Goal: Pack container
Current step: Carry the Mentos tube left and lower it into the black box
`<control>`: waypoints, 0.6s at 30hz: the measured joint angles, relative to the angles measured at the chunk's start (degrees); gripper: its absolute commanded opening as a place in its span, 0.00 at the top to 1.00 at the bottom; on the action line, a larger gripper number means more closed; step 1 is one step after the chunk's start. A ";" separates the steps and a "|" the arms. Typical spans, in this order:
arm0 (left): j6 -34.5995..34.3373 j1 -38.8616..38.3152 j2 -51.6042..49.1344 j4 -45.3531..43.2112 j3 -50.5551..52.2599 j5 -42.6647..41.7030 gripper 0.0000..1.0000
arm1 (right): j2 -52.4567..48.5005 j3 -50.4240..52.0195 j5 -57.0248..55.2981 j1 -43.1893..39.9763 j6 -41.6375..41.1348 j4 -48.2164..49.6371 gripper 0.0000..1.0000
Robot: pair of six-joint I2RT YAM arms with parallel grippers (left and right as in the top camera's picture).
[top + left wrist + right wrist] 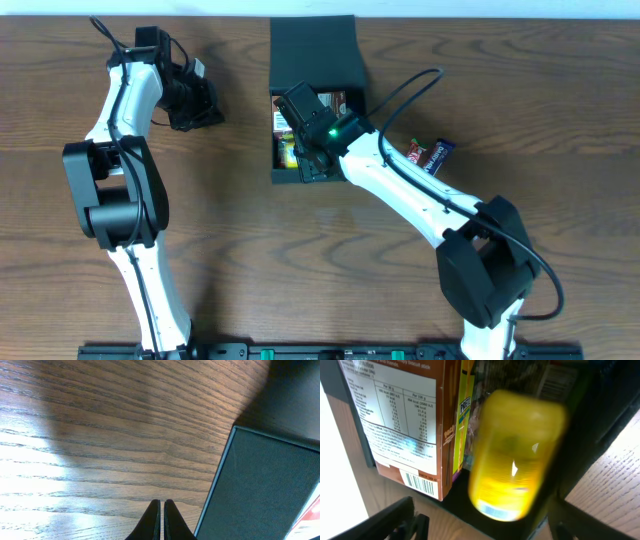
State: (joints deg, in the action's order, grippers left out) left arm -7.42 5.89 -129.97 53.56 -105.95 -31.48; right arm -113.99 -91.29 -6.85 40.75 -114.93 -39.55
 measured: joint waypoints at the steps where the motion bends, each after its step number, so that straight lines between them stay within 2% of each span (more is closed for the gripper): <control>1: 0.00 0.00 0.00 0.00 0.00 0.00 0.94 | 0.00 0.00 0.00 0.00 0.07 0.02 0.13; 7: 0.00 0.00 0.00 0.00 0.00 0.00 0.94 | 0.00 0.00 0.02 0.00 0.11 0.13 0.15; 10: 0.02 0.00 0.00 0.00 0.00 0.00 0.94 | 0.00 0.00 0.11 -0.02 0.94 0.31 0.23; 13: 0.04 0.00 0.00 0.00 0.00 0.02 0.94 | 0.02 0.00 0.35 -0.07 3.72 0.39 0.43; 15: 0.04 0.00 0.00 0.00 0.00 0.02 0.94 | 0.22 0.00 0.55 -0.31 6.99 0.39 0.75; 17: 0.07 0.00 0.00 0.00 0.00 0.04 0.94 | 0.90 0.00 0.74 -0.83 11.13 0.35 0.98; 18: 0.09 0.00 0.00 0.00 0.00 0.09 0.94 | 1.66 0.00 0.83 -1.33 13.99 0.33 0.98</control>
State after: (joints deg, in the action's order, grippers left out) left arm -7.33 5.89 -129.97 53.56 -105.95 -31.40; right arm -112.33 -91.29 -6.02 39.42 -100.95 -39.22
